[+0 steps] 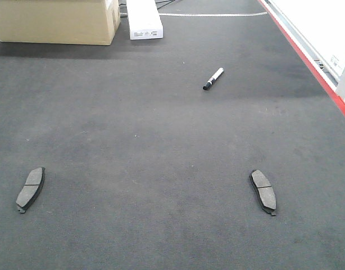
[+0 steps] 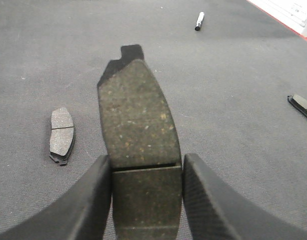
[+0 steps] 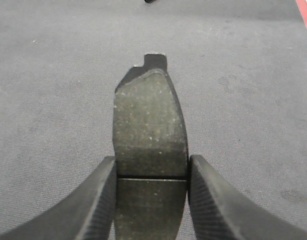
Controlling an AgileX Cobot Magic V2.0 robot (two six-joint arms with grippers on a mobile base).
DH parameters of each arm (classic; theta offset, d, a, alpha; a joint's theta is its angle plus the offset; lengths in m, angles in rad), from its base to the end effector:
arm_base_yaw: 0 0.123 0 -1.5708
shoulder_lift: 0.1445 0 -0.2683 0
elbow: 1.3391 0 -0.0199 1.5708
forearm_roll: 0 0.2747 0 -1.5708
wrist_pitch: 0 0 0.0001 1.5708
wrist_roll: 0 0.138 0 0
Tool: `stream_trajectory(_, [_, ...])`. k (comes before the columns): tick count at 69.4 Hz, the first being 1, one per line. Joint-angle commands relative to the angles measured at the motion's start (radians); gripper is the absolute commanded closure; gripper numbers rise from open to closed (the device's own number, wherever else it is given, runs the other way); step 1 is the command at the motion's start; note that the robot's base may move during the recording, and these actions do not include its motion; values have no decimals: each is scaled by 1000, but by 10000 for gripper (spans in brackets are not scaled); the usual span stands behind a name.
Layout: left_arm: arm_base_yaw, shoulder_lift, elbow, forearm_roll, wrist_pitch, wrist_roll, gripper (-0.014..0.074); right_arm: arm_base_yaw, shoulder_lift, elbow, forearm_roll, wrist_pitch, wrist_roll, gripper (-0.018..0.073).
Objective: Move and align brake pads A on conveyor
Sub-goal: 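Drive up to the conveyor edge and stop, then lower the left gripper's pad beside the pad nearest it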
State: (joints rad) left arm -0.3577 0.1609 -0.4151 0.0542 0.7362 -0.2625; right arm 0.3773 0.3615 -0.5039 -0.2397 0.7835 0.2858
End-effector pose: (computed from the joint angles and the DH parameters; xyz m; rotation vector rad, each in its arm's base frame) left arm 0.1175 -0.0386 0.2614 0.1100 1.9775 -0.3433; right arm 0.1433 0.0319 0.2650 -0.1759 2.0966 0.1179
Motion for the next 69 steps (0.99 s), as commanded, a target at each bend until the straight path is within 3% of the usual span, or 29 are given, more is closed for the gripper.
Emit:
stream_trajectory(1, [-3, 12, -24, 3, -98, -3, 603, -3, 5, -29, -23, -84, -9, 561])
stream_trajectory(17, [-3, 17, -25, -69, -106, -4, 601, -3, 5, -29, -23, -84, -9, 561])
stream_trajectory(27, [-3, 120, -66, -83, -135, -4, 596, -3, 5, -29, -23, -84, -9, 561])
stream_trajectory(43, [-3, 464, -216, -84, -153, 70, 591, -3, 5, -29, -23, -84, -9, 561])
stream_trajectory(69, [-3, 1022, -464, -81, -184, 95, 578, -3, 5, -29, -23, -84, -9, 561])
